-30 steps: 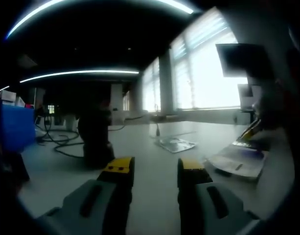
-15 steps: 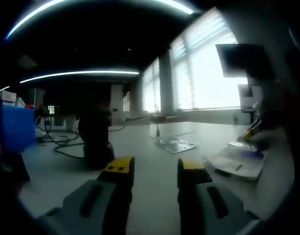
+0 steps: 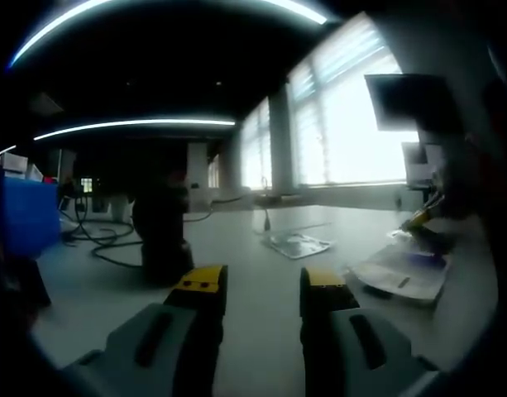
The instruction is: Clip sheet goods on table flip sheet goods clip sheet goods scan sheet goods put sheet goods back to table
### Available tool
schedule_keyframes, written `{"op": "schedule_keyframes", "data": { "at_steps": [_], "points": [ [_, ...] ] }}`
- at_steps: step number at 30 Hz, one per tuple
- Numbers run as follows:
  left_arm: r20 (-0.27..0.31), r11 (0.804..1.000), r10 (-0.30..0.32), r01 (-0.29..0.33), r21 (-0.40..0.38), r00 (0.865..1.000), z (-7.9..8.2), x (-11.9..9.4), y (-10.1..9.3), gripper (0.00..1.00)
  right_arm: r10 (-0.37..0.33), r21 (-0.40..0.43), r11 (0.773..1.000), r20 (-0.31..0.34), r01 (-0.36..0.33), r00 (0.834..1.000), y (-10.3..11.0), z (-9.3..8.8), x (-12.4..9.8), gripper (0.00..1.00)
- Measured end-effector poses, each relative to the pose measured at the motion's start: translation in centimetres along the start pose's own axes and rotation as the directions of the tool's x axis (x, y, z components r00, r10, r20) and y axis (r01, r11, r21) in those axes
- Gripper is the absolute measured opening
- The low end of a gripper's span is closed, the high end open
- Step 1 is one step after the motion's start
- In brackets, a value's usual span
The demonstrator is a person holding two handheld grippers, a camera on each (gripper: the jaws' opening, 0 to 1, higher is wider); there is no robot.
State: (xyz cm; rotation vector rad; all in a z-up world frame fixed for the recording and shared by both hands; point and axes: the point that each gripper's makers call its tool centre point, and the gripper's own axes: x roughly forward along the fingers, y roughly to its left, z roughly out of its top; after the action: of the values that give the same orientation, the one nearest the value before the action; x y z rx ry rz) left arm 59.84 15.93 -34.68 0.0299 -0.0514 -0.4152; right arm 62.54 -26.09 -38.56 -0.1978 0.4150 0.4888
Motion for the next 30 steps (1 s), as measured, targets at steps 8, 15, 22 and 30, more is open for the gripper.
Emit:
{"op": "schedule_keyframes", "data": {
  "at_steps": [8, 15, 22, 30],
  "points": [
    [-0.001, 1.000, 0.001, -0.001, 0.000, 1.000, 0.0, 0.0, 0.0, 0.28, -0.028, -0.003, 1.000, 0.082, 0.028, 0.996, 0.2, 2.9, -1.9, 0.00],
    [-0.001, 1.000, -0.001, 0.001, 0.000, 1.000, 0.0, 0.0, 0.0, 0.28, -0.035, -0.018, 0.999, 0.146, 0.038, 0.989, 1.0, 5.5, -3.6, 0.00],
    [0.003, 1.000, -0.002, 0.002, -0.001, 1.000, 0.0, 0.0, 0.0, 0.28, -0.038, -0.020, 0.999, 0.199, 0.043, 0.979, 1.7, 7.3, -4.8, 0.00],
    [0.007, 1.000, -0.003, 0.003, -0.001, 1.000, 0.1, -0.1, 0.0, 0.28, -0.031, -0.016, 0.999, 0.263, 0.036, 0.964, 2.6, 9.4, -6.0, 0.00]
  ]
}}
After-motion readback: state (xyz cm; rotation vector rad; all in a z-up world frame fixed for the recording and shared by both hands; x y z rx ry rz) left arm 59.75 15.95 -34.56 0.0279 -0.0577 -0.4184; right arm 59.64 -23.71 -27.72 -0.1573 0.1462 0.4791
